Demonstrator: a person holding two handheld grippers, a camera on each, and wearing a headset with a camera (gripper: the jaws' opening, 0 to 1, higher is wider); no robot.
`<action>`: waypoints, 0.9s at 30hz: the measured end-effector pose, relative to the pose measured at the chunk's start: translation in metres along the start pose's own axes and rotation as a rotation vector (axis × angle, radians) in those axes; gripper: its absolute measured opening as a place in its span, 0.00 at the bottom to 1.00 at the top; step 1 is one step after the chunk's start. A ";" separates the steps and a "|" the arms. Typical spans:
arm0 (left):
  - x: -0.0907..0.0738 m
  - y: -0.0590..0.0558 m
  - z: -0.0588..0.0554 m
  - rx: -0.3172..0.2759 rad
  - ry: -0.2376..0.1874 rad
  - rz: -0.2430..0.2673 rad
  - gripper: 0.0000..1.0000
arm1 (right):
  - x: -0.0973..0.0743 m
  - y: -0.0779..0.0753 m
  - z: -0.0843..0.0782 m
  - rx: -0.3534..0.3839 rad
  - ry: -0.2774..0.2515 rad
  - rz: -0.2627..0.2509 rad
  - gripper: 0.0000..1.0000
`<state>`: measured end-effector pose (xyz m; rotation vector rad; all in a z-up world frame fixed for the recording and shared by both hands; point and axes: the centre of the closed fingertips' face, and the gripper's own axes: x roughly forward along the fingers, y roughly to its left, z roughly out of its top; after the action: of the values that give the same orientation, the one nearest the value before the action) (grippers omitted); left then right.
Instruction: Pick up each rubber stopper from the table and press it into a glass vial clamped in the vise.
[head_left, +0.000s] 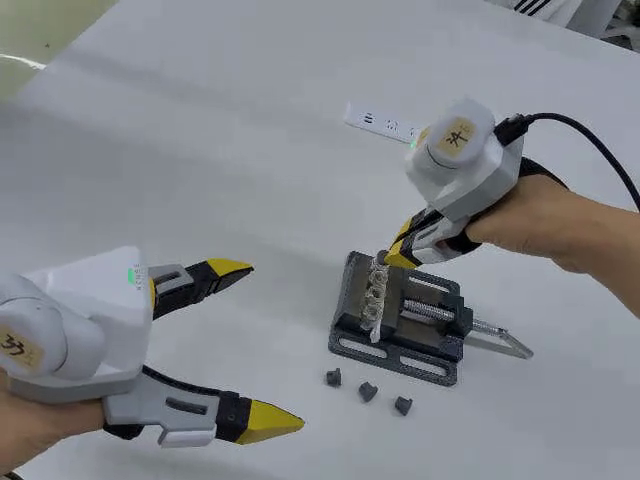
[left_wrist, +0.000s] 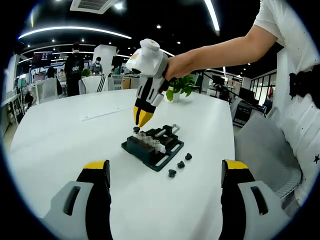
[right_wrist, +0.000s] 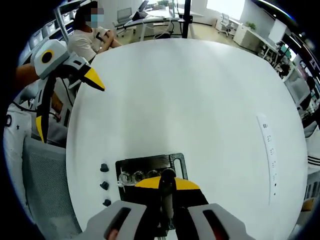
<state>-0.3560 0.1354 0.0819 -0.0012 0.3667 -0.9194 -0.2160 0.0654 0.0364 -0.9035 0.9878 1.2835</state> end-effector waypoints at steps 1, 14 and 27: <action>0.000 -0.001 0.000 0.002 0.001 -0.002 0.91 | -0.004 0.001 -0.001 0.004 -0.007 -0.003 0.04; 0.003 -0.010 0.006 0.035 0.026 -0.032 0.91 | -0.034 0.008 -0.006 0.079 -0.141 -0.050 0.14; 0.003 -0.019 -0.001 0.072 0.077 -0.045 0.86 | -0.076 0.037 -0.027 0.187 -0.324 -0.090 0.23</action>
<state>-0.3689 0.1215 0.0828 0.0925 0.4063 -0.9786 -0.2566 0.0179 0.0992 -0.5676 0.7871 1.1937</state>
